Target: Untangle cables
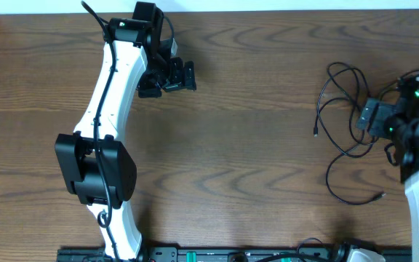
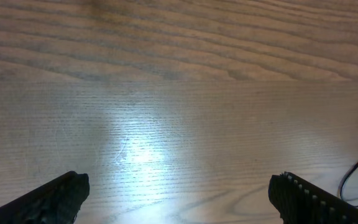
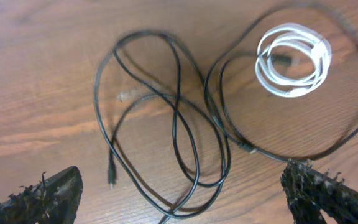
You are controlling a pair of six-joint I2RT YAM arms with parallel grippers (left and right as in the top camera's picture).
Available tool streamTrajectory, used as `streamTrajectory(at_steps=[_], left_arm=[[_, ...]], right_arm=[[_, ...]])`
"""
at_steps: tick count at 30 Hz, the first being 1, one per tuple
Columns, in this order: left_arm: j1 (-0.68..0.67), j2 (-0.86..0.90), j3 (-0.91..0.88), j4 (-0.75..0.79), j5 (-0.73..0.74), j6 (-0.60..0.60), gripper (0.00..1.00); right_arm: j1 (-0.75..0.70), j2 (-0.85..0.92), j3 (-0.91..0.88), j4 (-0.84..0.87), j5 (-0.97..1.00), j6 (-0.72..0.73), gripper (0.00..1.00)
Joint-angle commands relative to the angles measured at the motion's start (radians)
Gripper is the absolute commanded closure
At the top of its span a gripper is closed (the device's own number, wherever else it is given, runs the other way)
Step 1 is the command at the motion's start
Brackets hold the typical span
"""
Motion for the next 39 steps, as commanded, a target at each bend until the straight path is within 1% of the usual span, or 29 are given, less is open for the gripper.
streamTrajectory(at_steps=[1,5,8,16,20,27,31,35,39], left_arm=[[0.001,-0.003,0.006,-0.004,-0.011,0.003,0.02],[0.001,-0.003,0.006,-0.004,-0.011,0.003,0.02],[0.001,-0.003,0.006,-0.004,-0.011,0.003,0.02],[0.001,-0.003,0.006,-0.004,-0.011,0.003,0.02],[0.001,-0.003,0.006,-0.004,-0.01,0.003,0.02],[0.001,-0.003,0.006,-0.004,-0.011,0.003,0.02],[0.001,-0.003,0.006,-0.004,-0.011,0.003,0.02],[0.001,-0.003,0.006,-0.004,-0.011,0.003,0.02],[0.001,-0.003,0.006,-0.004,-0.011,0.003,0.02]], right_arm=[[0.003,-0.103,0.001,-0.002,0.005,-0.002,0.01],[0.008,-0.232,0.001,-0.002,0.005,-0.002,0.01],[0.043,-0.317,0.001,-0.002,0.005,-0.002,0.01],[0.257,-0.515,0.001,-0.008,0.005,-0.002,0.01],[0.342,-0.623,0.001,-0.052,0.005,-0.002,0.01],[0.356,-0.824,0.001,-0.239,0.005,-0.002,0.01],[0.356,-0.899,0.001,-0.395,0.005,-0.002,0.01],[0.355,-0.922,0.001,-0.595,0.005,-0.002,0.01],[0.355,-0.921,0.001,-0.599,0.005,0.001,0.01]])
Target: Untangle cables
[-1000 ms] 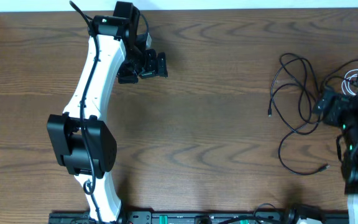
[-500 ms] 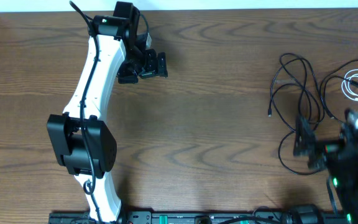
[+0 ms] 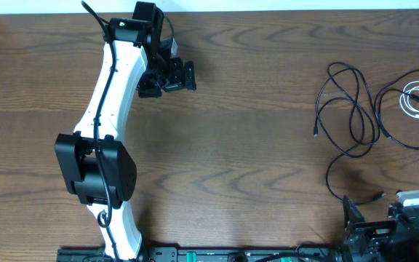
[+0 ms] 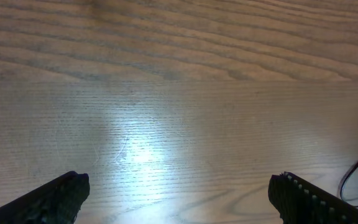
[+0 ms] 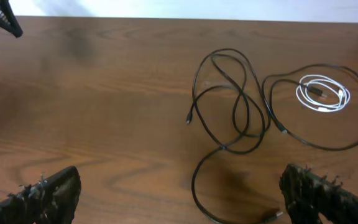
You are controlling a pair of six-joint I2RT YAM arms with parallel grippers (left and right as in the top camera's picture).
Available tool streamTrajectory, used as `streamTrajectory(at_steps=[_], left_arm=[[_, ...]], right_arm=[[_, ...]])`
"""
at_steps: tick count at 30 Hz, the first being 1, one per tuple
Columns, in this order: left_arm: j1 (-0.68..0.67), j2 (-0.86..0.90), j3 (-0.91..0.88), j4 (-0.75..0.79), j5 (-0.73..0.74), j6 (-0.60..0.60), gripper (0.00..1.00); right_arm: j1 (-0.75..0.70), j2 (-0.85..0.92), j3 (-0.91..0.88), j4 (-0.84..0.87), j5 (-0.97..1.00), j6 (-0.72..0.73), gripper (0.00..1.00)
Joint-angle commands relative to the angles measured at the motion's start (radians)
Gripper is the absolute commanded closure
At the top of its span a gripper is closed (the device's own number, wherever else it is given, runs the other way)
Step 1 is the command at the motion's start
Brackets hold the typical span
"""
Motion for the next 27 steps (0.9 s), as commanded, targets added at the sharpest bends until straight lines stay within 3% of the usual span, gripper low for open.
streamTrajectory(at_steps=[1,13,27], left_arm=[[0.001,-0.003,0.006,-0.004,-0.011,0.003,0.02],[0.001,-0.003,0.006,-0.004,-0.011,0.003,0.02],[0.001,-0.003,0.006,-0.004,-0.01,0.003,0.02]], right_arm=[[0.005,-0.003,0.002,-0.005,0.004,0.001,0.01],[0.005,-0.005,0.0,-0.004,0.004,0.001,0.01],[0.005,-0.209,-0.073,0.041,0.004,0.001,0.01]])
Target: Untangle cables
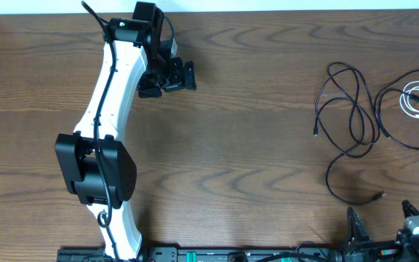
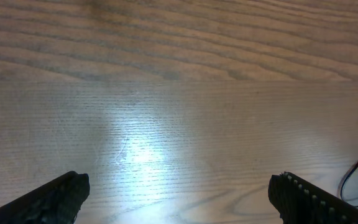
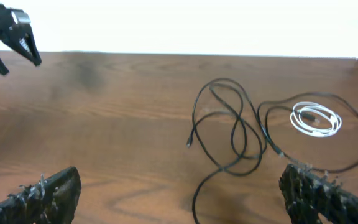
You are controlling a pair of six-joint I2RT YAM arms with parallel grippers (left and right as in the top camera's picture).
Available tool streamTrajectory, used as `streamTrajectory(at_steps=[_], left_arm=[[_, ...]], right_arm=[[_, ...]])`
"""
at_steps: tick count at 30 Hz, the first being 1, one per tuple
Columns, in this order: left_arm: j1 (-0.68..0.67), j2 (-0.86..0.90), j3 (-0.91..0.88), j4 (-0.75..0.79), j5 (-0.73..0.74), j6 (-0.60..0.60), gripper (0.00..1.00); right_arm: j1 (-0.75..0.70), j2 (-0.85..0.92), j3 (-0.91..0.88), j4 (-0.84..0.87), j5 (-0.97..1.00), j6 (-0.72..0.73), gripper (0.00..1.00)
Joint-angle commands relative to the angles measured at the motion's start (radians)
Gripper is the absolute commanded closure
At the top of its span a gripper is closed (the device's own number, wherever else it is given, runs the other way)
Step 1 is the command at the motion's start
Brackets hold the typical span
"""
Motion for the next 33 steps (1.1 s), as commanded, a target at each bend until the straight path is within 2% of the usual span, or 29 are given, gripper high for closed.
streamTrajectory(at_steps=[1,10,20,26,30,33], left_arm=[[0.001,-0.003,0.006,-0.004,-0.011,0.003,0.02],[0.001,-0.003,0.006,-0.004,-0.011,0.003,0.02],[0.001,-0.003,0.006,-0.004,-0.011,0.003,0.02],[0.001,-0.003,0.006,-0.004,-0.011,0.003,0.02],[0.001,-0.003,0.006,-0.004,-0.01,0.003,0.02],[0.001,-0.003,0.006,-0.004,-0.011,0.003,0.02]], right_arm=[[0.004,-0.029,-0.043,0.016,0.004,0.001,0.01],[0.007,-0.028,-0.171,0.257,0.004,0.001,0.01],[0.007,-0.029,-0.398,0.861,0.004,0.001,0.01],[0.007,-0.029,-0.441,0.949,0.004,0.001,0.01],[0.007,-0.029,-0.492,1.084,0.004,0.001,0.01],[0.007,-0.029,-0.536,1.09,0.004,0.001,0.01]])
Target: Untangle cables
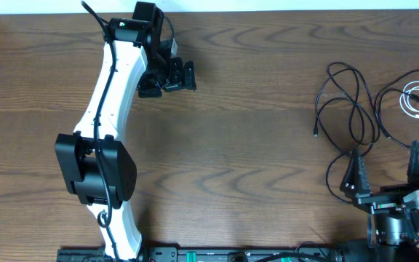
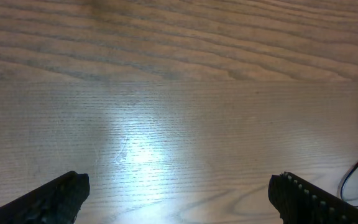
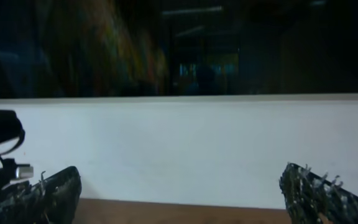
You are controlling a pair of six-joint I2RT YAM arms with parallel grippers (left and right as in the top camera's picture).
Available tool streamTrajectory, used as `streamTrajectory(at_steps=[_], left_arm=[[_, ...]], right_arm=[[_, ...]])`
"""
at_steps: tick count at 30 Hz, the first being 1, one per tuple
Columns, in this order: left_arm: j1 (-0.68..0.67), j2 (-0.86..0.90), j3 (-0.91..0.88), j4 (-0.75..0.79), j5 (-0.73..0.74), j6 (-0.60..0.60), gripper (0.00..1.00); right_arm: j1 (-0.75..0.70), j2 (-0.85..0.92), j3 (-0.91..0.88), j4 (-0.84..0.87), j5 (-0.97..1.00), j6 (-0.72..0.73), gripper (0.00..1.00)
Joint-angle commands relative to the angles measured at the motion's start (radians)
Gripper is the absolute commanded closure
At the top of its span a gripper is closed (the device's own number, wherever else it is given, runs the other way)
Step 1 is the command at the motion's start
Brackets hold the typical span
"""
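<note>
A long black cable (image 1: 351, 109) lies in loose crossed loops at the table's right, one plug end (image 1: 316, 132) pointing left. A second black cable (image 1: 391, 135) curves around a small coiled white cable at the far right edge. My right gripper (image 1: 388, 171) is open at the front right, fingers pointing away over the table, holding nothing; its wrist view looks level at a white wall. My left gripper (image 1: 177, 75) is open at the back left over bare wood; its wrist view catches a cable plug at the right edge.
The wooden table (image 1: 253, 145) stretches between the two arms. A white wall (image 3: 179, 149) stands beyond the table's far edge. A rail with equipment (image 1: 231, 255) runs along the front edge.
My right gripper has risen from the table's front edge and tilted up, so its wrist view now shows the wall instead of the cables. The left arm and the cables have not moved.
My right gripper was open directly over the cables at the right. It then stood back near the front right edge, then lower at the very edge, and now is raised and level there. The left arm stayed still throughout. The cables lie as before.
</note>
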Motion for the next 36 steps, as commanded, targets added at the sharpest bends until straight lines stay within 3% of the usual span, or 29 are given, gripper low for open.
streamTrajectory(at_steps=[1,10,19,28,36], left_arm=[[0.001,-0.003,0.006,-0.004,-0.01,0.003,0.02],[0.001,-0.003,0.006,-0.004,-0.011,0.003,0.02],[0.001,-0.003,0.006,-0.004,-0.01,0.003,0.02],[0.001,-0.003,0.006,-0.004,-0.011,0.003,0.02],[0.001,-0.003,0.006,-0.004,-0.011,0.003,0.02]], right_arm=[[0.007,-0.002,-0.061,-0.004,0.004,0.001,0.01],[0.007,-0.003,-0.247,0.147,0.004,0.001,0.01],[0.007,-0.003,-0.425,0.171,0.004,0.001,0.01],[0.007,-0.003,-0.43,0.01,0.004,0.001,0.01],[0.007,-0.003,-0.429,0.008,0.004,0.001,0.01]])
